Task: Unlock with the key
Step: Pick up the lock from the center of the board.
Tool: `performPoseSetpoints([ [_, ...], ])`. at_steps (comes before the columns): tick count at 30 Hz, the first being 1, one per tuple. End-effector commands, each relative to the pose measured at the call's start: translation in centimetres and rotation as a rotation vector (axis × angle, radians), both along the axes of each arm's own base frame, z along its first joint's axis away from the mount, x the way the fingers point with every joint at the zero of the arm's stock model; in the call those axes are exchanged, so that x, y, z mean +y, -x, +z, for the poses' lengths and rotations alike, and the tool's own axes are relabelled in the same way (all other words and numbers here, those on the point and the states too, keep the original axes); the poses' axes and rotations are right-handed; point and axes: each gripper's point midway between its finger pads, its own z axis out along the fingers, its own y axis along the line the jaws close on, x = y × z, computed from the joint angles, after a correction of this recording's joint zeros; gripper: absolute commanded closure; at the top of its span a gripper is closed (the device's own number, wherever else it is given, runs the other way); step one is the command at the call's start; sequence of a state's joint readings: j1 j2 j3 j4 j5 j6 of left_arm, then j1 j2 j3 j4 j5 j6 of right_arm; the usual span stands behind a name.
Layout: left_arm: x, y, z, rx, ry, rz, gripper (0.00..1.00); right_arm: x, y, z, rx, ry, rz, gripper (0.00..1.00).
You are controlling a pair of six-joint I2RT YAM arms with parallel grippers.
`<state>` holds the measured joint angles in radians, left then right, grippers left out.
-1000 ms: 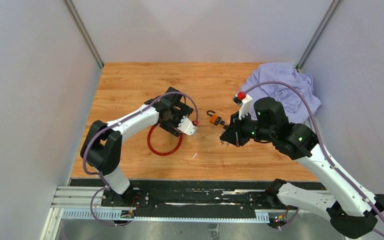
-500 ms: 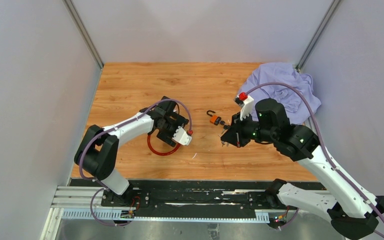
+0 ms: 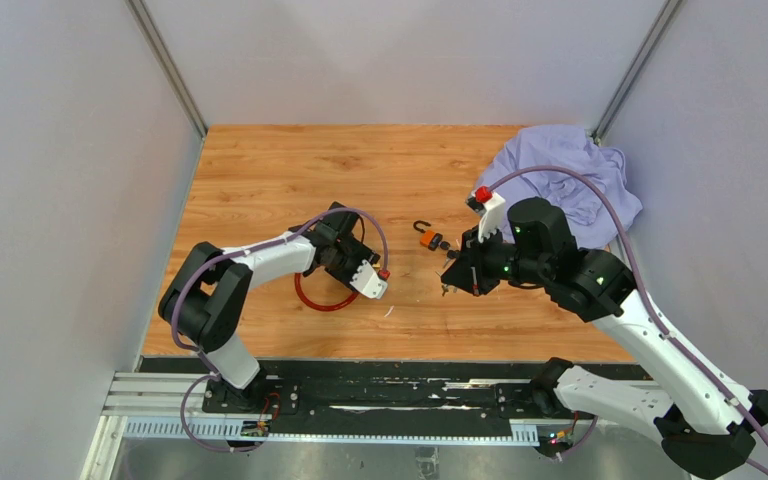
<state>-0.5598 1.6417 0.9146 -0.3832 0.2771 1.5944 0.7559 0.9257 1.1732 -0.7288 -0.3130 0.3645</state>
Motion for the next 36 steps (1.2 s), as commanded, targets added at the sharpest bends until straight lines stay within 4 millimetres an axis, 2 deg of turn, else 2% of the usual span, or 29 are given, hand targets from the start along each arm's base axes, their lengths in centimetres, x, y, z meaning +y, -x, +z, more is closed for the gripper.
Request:
performPoseSetpoints([
  [1,-0.5,-0.9,-0.2,-0.069,0.019,-0.014,0.48,-0.2,-0.4,-0.4,-0.02,0.006,-0.005,1.0],
  [8,-0.7,-1.2,-0.2,-0.132,0.036,-0.015,0.6,-0.2,-0.3,-0.4,-0.022,0.005,0.001,0.99],
  [13,-0.6,-1.2,-0.2,-0.17,0.033,-0.01,0.72,-0.3,-0.2,-0.1,-0.028,-0.002,-0.001,0.99],
  [19,-0.7,-1.4,0.6,-0.182,0.048,0.026,0.84,-0.4,-0.2,-0.2,-0.026,-0.002,-0.003,0.99],
  [24,-1.1,-2.1,2.2,-0.15,0.089,0.109,0.95,-0.4,-0.2,-0.1,-0.03,-0.004,-0.003,0.99],
  [26,-1.5,-3.0,3.4,-0.148,0.119,0.166,0.99,-0.5,-0.2,0.0,-0.032,-0.005,-0.005,0.99],
  [31,-1.3,-3.7,5.3,-0.079,0.113,0.293,1.0,-0.6,-0.1,0.2,-0.036,-0.008,-0.006,0.99],
  [33,-0.6,-3.4,6.2,-0.054,0.084,0.327,0.99,-0.7,0.1,0.2,-0.037,-0.008,-0.006,0.99],
  [36,1.4,-2.8,7.2,-0.058,-0.01,0.346,1.0,-1.0,0.3,0.5,-0.044,-0.012,-0.007,1.0],
])
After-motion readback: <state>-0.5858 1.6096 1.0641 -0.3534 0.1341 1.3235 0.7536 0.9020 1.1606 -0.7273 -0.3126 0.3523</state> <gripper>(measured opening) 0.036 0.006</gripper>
